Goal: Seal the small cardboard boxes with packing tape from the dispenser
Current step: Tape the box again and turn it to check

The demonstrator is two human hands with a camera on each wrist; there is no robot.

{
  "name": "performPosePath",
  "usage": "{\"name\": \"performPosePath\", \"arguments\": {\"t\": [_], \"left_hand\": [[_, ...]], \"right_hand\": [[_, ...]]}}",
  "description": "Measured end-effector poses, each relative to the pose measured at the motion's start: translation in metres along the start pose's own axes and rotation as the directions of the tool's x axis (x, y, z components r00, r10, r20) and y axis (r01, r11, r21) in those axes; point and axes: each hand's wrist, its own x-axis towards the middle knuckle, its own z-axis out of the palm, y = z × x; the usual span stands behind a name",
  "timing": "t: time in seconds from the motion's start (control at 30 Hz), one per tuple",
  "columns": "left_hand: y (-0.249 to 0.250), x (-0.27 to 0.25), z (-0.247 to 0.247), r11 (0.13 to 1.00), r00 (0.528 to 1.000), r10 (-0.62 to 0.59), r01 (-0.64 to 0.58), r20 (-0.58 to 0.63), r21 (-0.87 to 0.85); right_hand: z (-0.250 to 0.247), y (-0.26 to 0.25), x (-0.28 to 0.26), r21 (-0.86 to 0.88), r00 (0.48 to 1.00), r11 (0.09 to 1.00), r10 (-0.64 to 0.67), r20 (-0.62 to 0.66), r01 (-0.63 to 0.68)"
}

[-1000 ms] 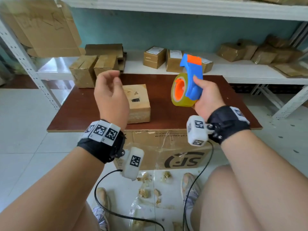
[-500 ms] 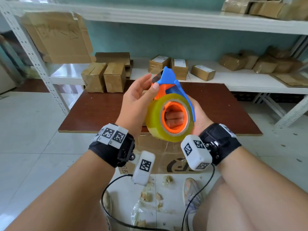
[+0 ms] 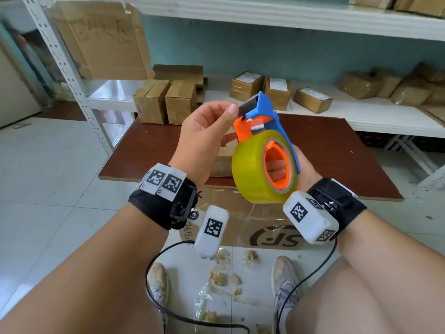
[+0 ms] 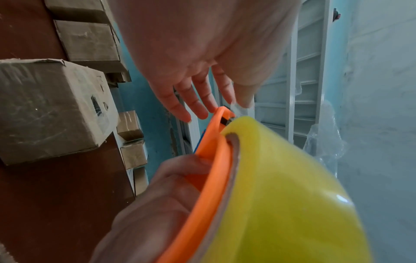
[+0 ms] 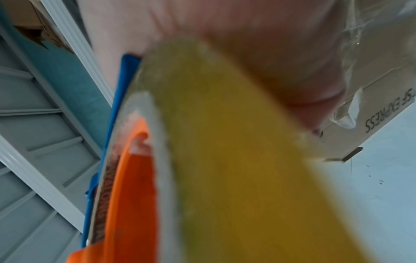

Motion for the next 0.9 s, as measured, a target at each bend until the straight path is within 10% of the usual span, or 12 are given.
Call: {"name": "performPosePath", "arguments": {"t": [0.23,0.4,0.53,0.9], "left_hand": [[-0.002,0.01,-0.004,1.0,0.996,-0.003,0.004,-0.095,0.01],[-0.005,0.011,-0.008,0.985,0.974,0.016,0.022,-0.225,0.169],[-0.004,0.013,-0.011,0.978,0.965,-0.173,0.193,-0.198,0.085],[-0.001,0.015,-0.012,0.888,0.882,-0.444,0.41,-0.158,-0.208]], "right_hand": [[0.0,0.002,0.014,0.063,0.993,0.997,0.035,0.11,-0.042],[0.0,0.0,0.028,0.148,0.997,0.987,0.067,-0.048,-0.059],[0.009,-0.006,0.024,-0.07,0.93,0.995,-0.086,-0.356,0.066],[-0.005,0.001,0.024,-0.64,0.742,0.748,-0.527,-0.413,0.175]]}}
